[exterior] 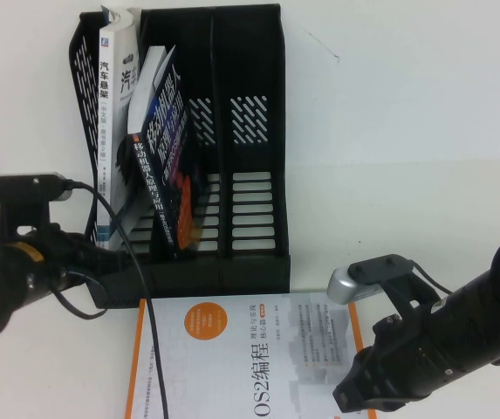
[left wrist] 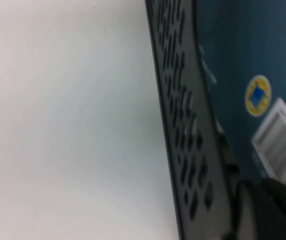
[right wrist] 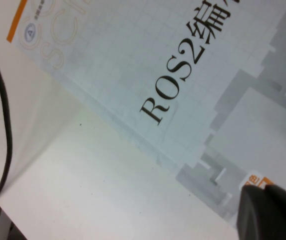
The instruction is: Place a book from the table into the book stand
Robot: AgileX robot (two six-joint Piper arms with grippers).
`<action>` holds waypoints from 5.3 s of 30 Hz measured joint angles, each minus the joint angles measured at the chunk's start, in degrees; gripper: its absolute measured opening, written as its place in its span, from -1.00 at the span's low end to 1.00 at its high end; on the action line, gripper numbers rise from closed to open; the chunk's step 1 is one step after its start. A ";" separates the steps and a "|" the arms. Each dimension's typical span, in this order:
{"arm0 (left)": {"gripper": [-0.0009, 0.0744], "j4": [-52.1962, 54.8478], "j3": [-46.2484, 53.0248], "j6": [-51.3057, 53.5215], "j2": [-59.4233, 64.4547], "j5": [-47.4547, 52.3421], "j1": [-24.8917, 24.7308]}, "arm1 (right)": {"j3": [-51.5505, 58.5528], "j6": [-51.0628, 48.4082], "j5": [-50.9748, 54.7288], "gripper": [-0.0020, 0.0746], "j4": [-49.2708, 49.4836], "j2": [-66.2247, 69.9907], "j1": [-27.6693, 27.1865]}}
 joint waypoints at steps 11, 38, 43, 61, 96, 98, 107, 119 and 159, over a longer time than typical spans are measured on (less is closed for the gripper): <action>-0.97 0.00 0.00 0.00 -1.27 1.74 0.00 | 0.00 0.00 0.13 -0.95 0.00 0.00 0.00; -0.60 -2.41 -18.36 -1.93 2.44 23.44 0.00 | 0.00 -0.56 -1.16 -0.95 0.00 0.00 0.00; -0.64 -2.41 -21.65 -1.82 6.28 24.36 0.00 | 0.00 -0.56 -1.16 -0.95 0.00 0.00 0.00; -0.97 4.05 -13.69 -2.04 -25.61 17.39 0.00 | 0.03 3.33 -9.02 -0.95 -12.95 -18.74 0.00; -0.98 3.91 22.29 -2.27 -64.27 11.56 0.00 | 26.89 55.77 5.12 -0.95 -57.09 -71.34 0.00; -0.98 3.91 22.29 -2.27 -64.27 11.80 0.00 | 26.89 55.77 5.27 -0.95 -57.09 -71.34 0.00; -0.98 3.82 23.99 -2.39 -65.94 11.24 0.00 | 26.93 55.77 5.35 -0.95 -57.01 -71.34 0.00; -0.98 3.71 42.73 -3.25 -84.58 12.78 4.81 | 26.93 55.77 5.52 -0.95 -57.01 -71.34 0.00; -0.98 3.71 43.43 -2.50 -88.12 23.31 12.78 | 27.02 55.77 5.50 -0.95 -57.01 -71.85 0.00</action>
